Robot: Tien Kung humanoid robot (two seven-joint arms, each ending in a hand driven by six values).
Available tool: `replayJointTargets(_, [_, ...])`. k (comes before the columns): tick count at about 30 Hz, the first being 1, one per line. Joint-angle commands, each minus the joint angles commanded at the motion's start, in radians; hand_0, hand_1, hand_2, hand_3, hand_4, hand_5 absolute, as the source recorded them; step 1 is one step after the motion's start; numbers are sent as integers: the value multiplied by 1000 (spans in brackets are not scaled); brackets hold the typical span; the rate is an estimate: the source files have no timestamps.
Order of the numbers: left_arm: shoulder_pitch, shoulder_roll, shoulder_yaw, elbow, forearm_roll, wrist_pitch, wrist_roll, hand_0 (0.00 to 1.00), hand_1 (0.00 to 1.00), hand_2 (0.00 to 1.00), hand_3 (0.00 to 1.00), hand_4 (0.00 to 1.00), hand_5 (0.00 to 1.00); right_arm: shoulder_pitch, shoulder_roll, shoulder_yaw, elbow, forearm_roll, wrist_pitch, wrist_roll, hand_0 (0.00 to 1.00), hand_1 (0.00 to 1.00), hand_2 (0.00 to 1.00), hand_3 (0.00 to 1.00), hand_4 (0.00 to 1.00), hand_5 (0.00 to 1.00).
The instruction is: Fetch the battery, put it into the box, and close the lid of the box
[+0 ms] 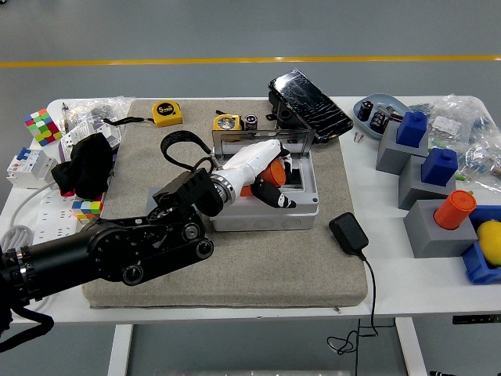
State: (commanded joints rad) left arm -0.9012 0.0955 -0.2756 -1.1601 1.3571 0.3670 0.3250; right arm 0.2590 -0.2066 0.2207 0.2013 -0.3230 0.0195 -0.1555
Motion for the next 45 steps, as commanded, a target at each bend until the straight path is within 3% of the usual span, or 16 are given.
replayJointTargets(5, [-8,-19,5,23,27,3,-30,59,42,150,210,998,2,1,1,-3,2,-2,0,1,670,659,621,533,903,482])
replayJointTargets(6, [-8,-19,5,24,31,3,-31,156,156,210,320,998,113,1,2,-3,2,-3,0,1,669,660,621,533,902,483])
replayJointTargets(11, [-10,-21,17,30,90,-17,-49,156,156,210,320,998,113,2,1,-1,4,-9,-1,1,669,660,621,533,902,483])
replayJointTargets(12, [-10,-21,18,32,105,-20,-51,437,569,524,717,998,208,2,1,-1,4,-8,-1,1,671,660,620,532,901,483])
replayJointTargets(17, [-12,-18,27,40,180,-41,-54,437,569,524,717,998,208,3,2,3,4,-10,-1,1,671,660,620,532,901,483])
replayJointTargets(18, [-12,-17,28,41,183,-42,-53,629,705,667,791,998,246,3,2,3,4,-9,-1,1,670,660,621,533,902,482])
replayJointTargets(25, [-10,-11,16,37,209,-47,-50,626,719,680,810,998,268,3,2,9,5,-13,-1,1,670,660,621,532,901,484])
replayJointTargets(32, [11,11,-37,-31,210,-57,-42,582,706,678,812,998,292,2,3,21,6,-20,-2,2,670,660,621,532,901,484])
replayJointTargets(37, [36,41,-117,-113,208,-5,-102,543,684,662,784,998,325,-1,3,27,6,-19,-2,2,670,660,622,532,901,484])
replayJointTargets(41, [47,51,-180,-120,218,22,-141,543,684,662,784,998,325,0,4,30,5,-21,-3,2,670,660,622,532,901,484])
replayJointTargets(42, [50,52,-198,-114,222,21,-141,669,779,749,805,998,413,0,4,31,5,-21,-3,2,670,660,622,533,901,484])
replayJointTargets(45, [55,57,-227,-87,231,6,-132,669,779,749,805,998,413,0,5,32,6,-21,-3,2,670,660,622,533,901,484])
